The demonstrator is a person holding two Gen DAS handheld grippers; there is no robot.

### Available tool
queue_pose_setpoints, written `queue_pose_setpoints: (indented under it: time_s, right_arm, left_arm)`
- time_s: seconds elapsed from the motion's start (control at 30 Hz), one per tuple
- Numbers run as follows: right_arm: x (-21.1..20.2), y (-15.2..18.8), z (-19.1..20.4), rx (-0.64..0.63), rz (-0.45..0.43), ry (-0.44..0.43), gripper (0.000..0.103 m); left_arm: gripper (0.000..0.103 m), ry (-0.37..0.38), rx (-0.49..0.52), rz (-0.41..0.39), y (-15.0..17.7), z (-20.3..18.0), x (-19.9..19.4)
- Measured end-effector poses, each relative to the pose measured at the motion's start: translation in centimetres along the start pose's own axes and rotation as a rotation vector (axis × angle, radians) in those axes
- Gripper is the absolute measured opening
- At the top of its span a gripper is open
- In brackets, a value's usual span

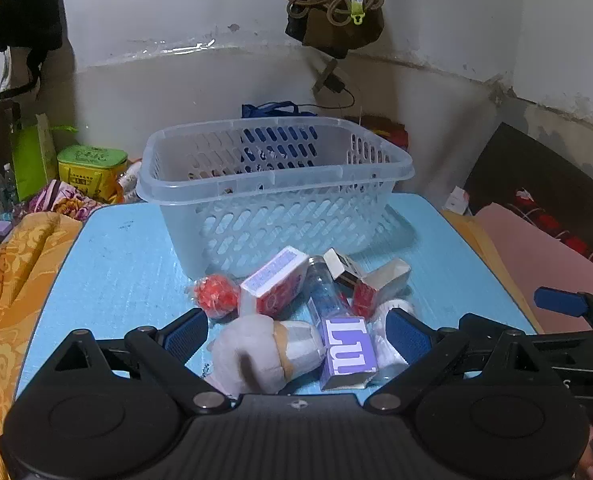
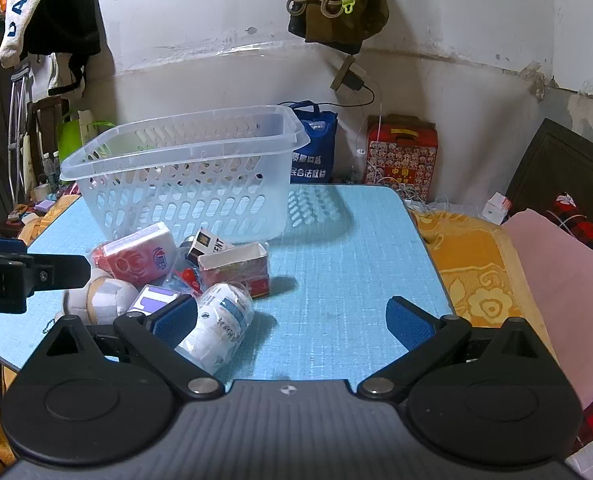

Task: Organize objects
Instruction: 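Move both grippers toward the pile of items in front of the basket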

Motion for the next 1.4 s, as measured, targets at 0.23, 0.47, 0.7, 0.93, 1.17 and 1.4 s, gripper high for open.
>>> queue_pose_setpoints:
  time_s: [0.23,0.47,0.7,0.93,1.17,1.4]
  right_arm:
    - [0.3,0.1,0.1,0.002,0.02,0.004,0.103]
    - [0.6,0.4,0.6,-0.022,0.041,-0.006,0.103]
    - [0.8,0.6,1.0,-0.042,0.054,-0.02,0.103]
    - [0.9,0.7,1.3,-0.055,0.056,-0.02,0.103]
    - [0.8,0.7,1.5,-0.061,0.052,-0.021,0.103]
    - [0.8,0.7,1.7,-0.063,0.052,-0.053,0.103]
  left_arm:
    - [0.097,-0.059,0.045,-0.058,-0.2,0.0,-0.7]
    - [0.098,-0.066,0.05,-0.055,-0.3,0.1,-0.8]
    - [0.098,-0.056,0.055,-0.046,-0.3,0.1,-0.6]
    - [0.1,-0.051,0.078,-0.081,-0.6,-0.3,-1.1]
    - [0.1,-0.055,0.086,-0.07,-0.6,-0.4,-0.9]
    - [0.1,-0.038,0.081,-0.067,-0.5,-0.4,-1.0]
Point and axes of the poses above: each gripper's, at about its wrist camera, not at the fingertips, and x roughly the way its jaws point, z to its left, y to its underside, the point moved 8 cm from there along x, roughly the way its jaws point, and after that the axes turned 12 degrees about z, right-handed, at the moved point
